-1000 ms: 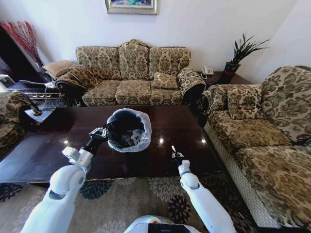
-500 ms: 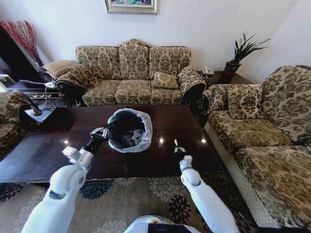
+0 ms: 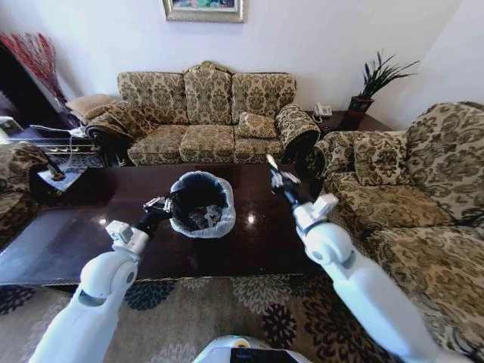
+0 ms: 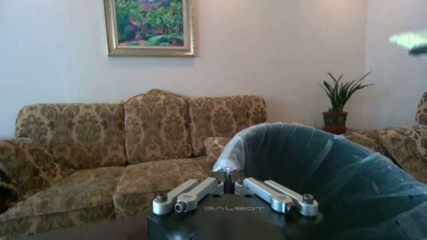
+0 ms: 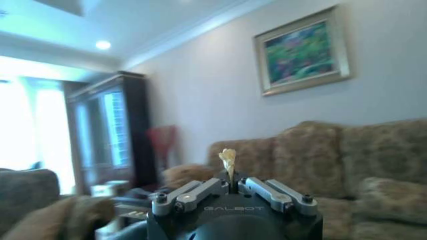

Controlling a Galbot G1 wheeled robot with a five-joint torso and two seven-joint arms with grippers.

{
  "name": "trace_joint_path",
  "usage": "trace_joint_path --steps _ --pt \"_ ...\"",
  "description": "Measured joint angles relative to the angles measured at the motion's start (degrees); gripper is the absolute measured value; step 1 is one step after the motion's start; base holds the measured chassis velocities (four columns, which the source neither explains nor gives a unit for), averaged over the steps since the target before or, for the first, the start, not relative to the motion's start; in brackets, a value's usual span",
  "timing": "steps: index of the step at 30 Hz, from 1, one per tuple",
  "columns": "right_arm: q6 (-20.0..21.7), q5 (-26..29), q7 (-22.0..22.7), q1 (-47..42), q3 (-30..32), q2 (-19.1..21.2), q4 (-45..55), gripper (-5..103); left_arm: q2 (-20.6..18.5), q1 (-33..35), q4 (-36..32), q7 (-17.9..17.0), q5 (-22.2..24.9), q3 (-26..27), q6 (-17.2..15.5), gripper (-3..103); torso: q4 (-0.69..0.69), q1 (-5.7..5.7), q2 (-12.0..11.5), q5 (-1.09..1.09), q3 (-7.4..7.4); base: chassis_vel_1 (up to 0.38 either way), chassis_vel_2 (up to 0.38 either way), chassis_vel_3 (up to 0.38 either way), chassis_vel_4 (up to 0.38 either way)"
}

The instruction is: Move to the front of the table and place the trash on the table into the trash bin.

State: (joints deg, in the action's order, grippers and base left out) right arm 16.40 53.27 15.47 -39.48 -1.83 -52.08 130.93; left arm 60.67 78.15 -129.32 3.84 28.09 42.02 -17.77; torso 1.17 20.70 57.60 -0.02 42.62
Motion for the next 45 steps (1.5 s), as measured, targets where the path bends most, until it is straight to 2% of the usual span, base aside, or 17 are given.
trace_joint_path --steps 1,3,7,12,15,18,20,23,27,30,33,35,38,40,41,43,45 --pt "0.00 0.00 0.00 0.00 0.00 0.00 0.00 0 0.00 0.00 0.00 0.00 0.00 0.00 0.00 2 0.00 0.00 0.00 0.00 0.00 0.000 0.000 0.000 0.000" --pt "0.67 3.58 -0.93 1.12 -3.63 1.93 2.78 0 -0.55 0.20 -0.48 -0.02 -0.63 -0.03 -0.23 2 -0.01 -0.01 0.00 0.01 0.00 0.000 0.000 0.000 0.000" --pt "1.03 5.50 -2.54 3.53 -8.62 2.64 2.58 0 -1.53 -0.10 -0.58 -0.02 -0.66 -0.47 -0.81 2 -0.02 -0.03 0.00 0.03 -0.01 0.000 0.000 0.000 0.000" --pt "1.11 7.01 -2.70 11.44 -17.63 0.53 -3.16 0 -1.91 -0.91 -0.32 -0.15 -0.60 -2.22 -1.31 2 -0.01 0.00 0.00 0.01 0.00 0.000 0.000 0.000 0.000" --pt "1.95 7.12 -2.70 14.03 -19.35 -0.73 -5.26 0 -1.43 -1.01 -0.46 -0.27 -0.59 -2.65 -1.46 2 0.00 0.00 -0.01 -0.01 0.00 0.000 0.000 0.000 0.000" --pt "2.11 7.13 -2.53 15.28 -20.09 -1.13 -6.21 11 -1.25 -0.80 -0.84 -0.29 -0.59 -2.48 -1.51 2 0.00 0.00 -0.01 0.01 0.00 0.000 0.000 0.000 0.000" --pt "2.23 7.11 -2.42 15.50 -20.43 -0.80 -6.38 22 -1.15 -0.58 -0.94 -0.25 -0.58 -1.86 -1.53 2 -0.01 -0.02 0.00 0.02 0.00 0.000 0.000 0.000 0.000" --pt "2.43 6.77 -2.04 15.16 -20.58 -0.48 -6.37 27 -1.10 -0.60 -0.87 -0.25 -0.57 -1.57 -1.53 2 -0.01 -0.02 0.00 0.03 0.00 0.000 0.000 0.000 0.000" --pt "2.32 5.73 -1.66 14.63 -20.65 -0.44 -6.98 48 -0.88 -0.99 -0.19 -0.19 -0.58 -1.89 -1.53 2 -0.01 -0.01 0.00 0.02 0.00 0.000 0.000 0.000 0.000" --pt "1.27 5.12 -1.63 14.59 -20.15 -0.50 -7.19 54 -0.84 -1.01 -0.24 -0.17 -0.58 -2.06 -1.53 2 -0.01 -0.01 -0.01 0.02 0.00 0.000 0.000 0.000 0.000" --pt "0.20 3.89 -0.91 14.11 -18.54 -0.68 -7.01 65 -0.84 -0.98 -0.34 -0.10 -0.58 -2.01 -1.56 2 -0.01 -0.02 -0.01 0.02 0.00 0.000 0.000 0.000 0.000" --pt "-0.64 2.16 0.37 12.81 -15.96 -0.13 -6.05 76 -0.81 -0.65 -0.42 -0.09 -0.57 -1.42 -1.58 2 -0.01 -0.01 0.00 0.02 0.00 0.000 0.000 0.000 0.000" --pt "-1.09 0.31 2.35 10.98 -13.75 1.18 -4.94 82 -0.87 -0.29 -0.51 -0.08 -0.53 -0.80 -1.58 2 0.00 -0.01 0.00 0.01 0.00 0.000 0.000 0.000 0.000" --pt "-1.07 -3.13 6.05 8.16 -11.44 3.96 -4.19 92 -1.70 -0.16 -0.61 -0.06 -0.24 -0.28 -1.58 2 -0.01 -0.02 0.00 0.03 -0.01 0.000 0.000 0.000 0.000" --pt "-1.07 -3.13 6.05 8.16 -11.44 3.96 -4.19 92 -1.70 -0.16 -0.61 -0.06 -0.24 -0.28 -1.58 2 -0.01 -0.02 0.00 0.03 -0.01 0.000 0.000 0.000 0.000" --pt "-0.33 -8.12 9.42 4.35 -8.45 6.89 -4.19 99 -2.36 -0.55 -0.72 0.05 0.46 0.06 -1.58 2 -0.02 -0.02 0.00 0.03 -0.01 0.000 0.000 0.000 0.000" --pt "-0.22 -9.56 10.34 2.59 -7.04 7.72 -3.86 100 -2.39 -0.62 -0.88 0.08 0.60 0.22 -1.57 2 -0.02 -0.01 0.00 0.04 0.00 0.000 0.000 0.000 0.000"
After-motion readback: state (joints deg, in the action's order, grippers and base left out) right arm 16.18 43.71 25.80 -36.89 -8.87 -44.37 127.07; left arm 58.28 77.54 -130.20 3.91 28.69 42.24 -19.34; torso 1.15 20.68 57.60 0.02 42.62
